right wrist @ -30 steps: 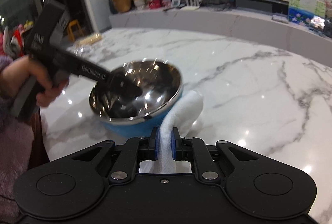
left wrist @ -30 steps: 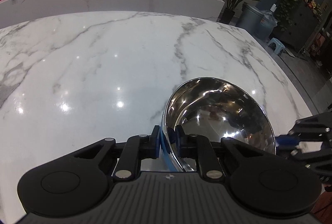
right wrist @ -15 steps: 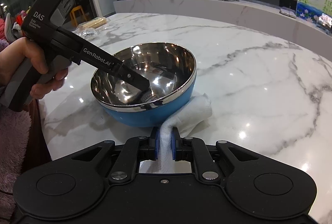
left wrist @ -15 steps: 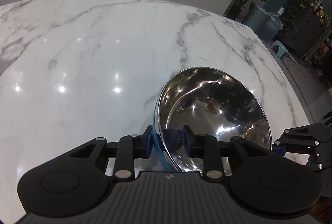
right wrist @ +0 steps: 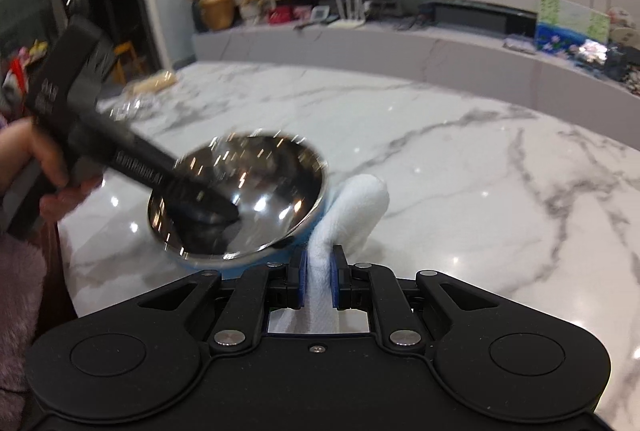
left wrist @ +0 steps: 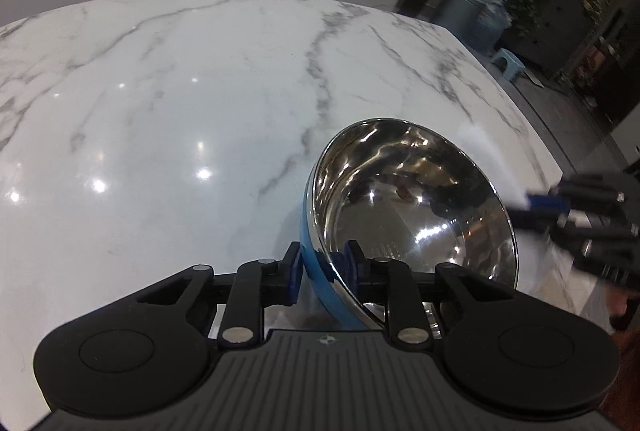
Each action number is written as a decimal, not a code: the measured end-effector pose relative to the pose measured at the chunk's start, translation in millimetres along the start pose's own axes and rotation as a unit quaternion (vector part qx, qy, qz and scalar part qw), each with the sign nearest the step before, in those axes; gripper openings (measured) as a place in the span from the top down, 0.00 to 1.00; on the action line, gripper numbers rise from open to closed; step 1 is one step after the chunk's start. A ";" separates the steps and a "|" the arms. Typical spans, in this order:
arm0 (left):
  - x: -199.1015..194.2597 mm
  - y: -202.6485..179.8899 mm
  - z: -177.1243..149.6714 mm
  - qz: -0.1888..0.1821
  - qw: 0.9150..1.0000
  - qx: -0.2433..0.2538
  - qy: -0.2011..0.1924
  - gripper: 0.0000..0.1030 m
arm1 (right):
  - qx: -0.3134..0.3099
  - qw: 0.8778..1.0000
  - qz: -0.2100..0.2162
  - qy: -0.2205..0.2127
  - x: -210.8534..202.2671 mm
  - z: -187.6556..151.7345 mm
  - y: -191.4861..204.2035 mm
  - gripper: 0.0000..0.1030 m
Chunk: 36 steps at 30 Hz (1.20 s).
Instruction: Clean bowl
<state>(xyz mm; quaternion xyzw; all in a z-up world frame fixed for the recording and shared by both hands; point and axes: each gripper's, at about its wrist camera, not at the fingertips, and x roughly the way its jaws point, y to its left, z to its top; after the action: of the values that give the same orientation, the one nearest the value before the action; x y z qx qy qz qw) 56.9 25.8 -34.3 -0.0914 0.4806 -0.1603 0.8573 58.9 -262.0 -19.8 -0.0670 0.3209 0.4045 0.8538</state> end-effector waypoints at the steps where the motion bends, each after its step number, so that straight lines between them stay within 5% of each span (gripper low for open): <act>1: 0.6 -0.7 -0.1 -0.002 1.000 0.002 0.002 0.80 | 0.018 1.000 -0.002 -0.008 -3.8 0.5 -6.3 0.90; 4: 1.5 -3.5 -0.6 -0.004 1.000 0.003 0.001 0.80 | 0.113 0.993 0.020 -0.021 -5.7 -1.2 -29.4 0.90; 11: 1.0 -3.8 -2.1 -0.004 1.000 -0.001 0.000 0.80 | 0.303 0.946 0.101 -0.052 2.3 -13.2 -69.1 0.90; 15: -1.5 -3.9 -4.3 0.003 1.000 -0.015 -0.002 0.76 | 0.350 0.929 0.116 -0.046 10.4 -19.2 -79.0 0.90; 18: -2.7 -5.1 -5.9 0.001 1.000 -0.018 0.000 0.62 | 0.380 0.915 0.131 -0.039 18.1 -24.8 -84.3 0.90; 21: -3.8 -6.3 -7.6 -0.001 1.000 -0.021 0.003 0.63 | 0.404 0.903 0.143 -0.034 24.0 -28.2 -89.3 0.90; 24: -3.7 -6.3 -6.4 0.010 1.000 -0.018 -0.002 0.74 | 0.428 0.890 0.158 -0.023 32.8 -31.9 -90.7 0.90; 36: -5.7 8.2 -1.5 0.040 0.998 -0.041 -0.022 0.78 | 0.406 0.897 0.170 0.046 59.9 -28.1 -71.0 0.90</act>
<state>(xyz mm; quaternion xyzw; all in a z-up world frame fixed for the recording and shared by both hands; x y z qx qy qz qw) 54.4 35.5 -33.1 -0.1110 0.4707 -0.1039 0.8691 125.1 -280.9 -88.3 0.3221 0.5022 0.3745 0.7098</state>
